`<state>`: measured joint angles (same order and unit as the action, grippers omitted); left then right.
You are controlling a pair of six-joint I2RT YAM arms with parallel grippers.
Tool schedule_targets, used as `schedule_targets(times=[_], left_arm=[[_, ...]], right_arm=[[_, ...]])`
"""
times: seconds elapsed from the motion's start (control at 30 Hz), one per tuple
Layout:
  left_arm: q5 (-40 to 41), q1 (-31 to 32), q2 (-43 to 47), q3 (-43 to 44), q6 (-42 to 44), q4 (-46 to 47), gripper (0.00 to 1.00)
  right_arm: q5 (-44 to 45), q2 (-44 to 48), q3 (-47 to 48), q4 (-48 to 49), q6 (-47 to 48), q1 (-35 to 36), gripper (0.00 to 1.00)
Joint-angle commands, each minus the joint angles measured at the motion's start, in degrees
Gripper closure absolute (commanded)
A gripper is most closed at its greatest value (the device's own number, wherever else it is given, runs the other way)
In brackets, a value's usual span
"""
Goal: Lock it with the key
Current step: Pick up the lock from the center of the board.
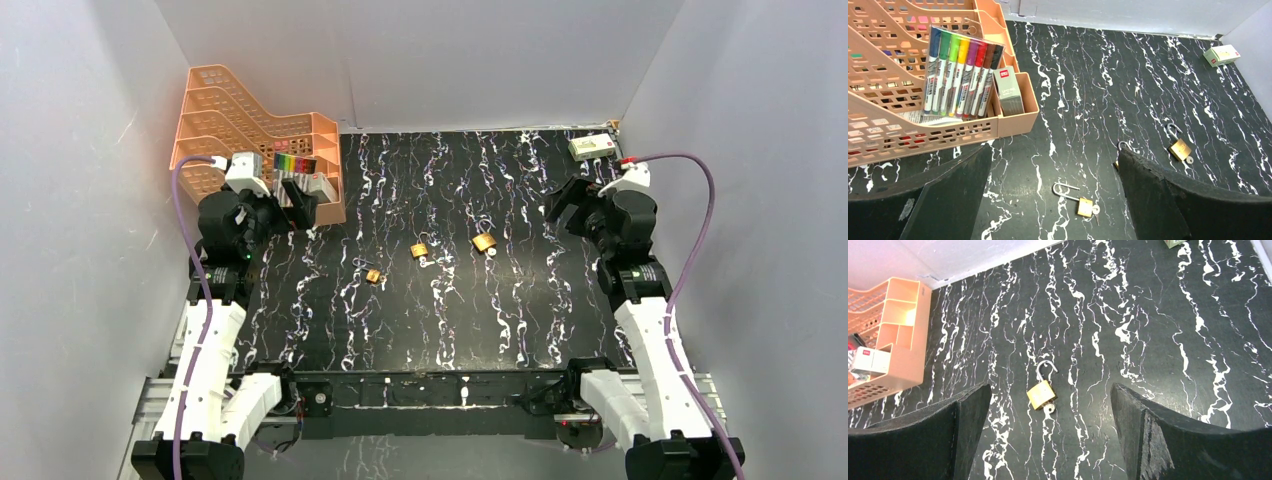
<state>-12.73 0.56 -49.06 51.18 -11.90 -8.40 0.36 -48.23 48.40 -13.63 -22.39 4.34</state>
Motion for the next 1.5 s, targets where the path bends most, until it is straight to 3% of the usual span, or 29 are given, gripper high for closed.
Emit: schedule_targets(times=[0.0, 0.3, 0.47, 0.6, 0.7, 0.9, 1.13, 1.47], left_arm=[[-1.35, -0.36, 1.27, 2.19, -0.91, -2.17, 0.02], [-1.48, -0.38, 1.66, 2.21, -1.35, -1.94, 0.02], [-0.88, -0.38, 2.04, 2.36, -0.49, -3.18, 0.02], [-1.51, -0.38, 1.77, 2.34, -1.48, -2.89, 0.02], [-0.99, -0.38, 2.38, 2.01, -1.03, -3.21, 0.02], [-1.00, -0.38, 1.90, 0.26, -0.54, -2.85, 0.02], [-1.42, -0.38, 1.63, 0.65, -0.26, -3.62, 0.02], [-2.91, -0.38, 1.78, -0.82, -2.54, -3.68, 0.02]], right_arm=[[4.52, 1.48, 2.42, 0.24, -2.41, 0.41, 0.01], [8.06, -0.23, 0.24, -2.82, 2.82, 0.41, 0.01], [-3.13, -6.29, 4.29, -7.70, 6.64, 0.41, 0.01], [-4.43, -10.91, 7.15, -10.00, 5.35, 1.66, 0.01], [-0.03, -13.33, 8.66, -10.17, 6.01, 4.91, 0.02], [16.30, -22.95, 16.22, -14.62, 9.70, 18.06, 0.02], [7.88, -30.11, 19.26, -12.57, 15.48, 19.86, 0.02], [6.43, -44.20, 21.23, -11.29, 25.51, 19.91, 0.03]])
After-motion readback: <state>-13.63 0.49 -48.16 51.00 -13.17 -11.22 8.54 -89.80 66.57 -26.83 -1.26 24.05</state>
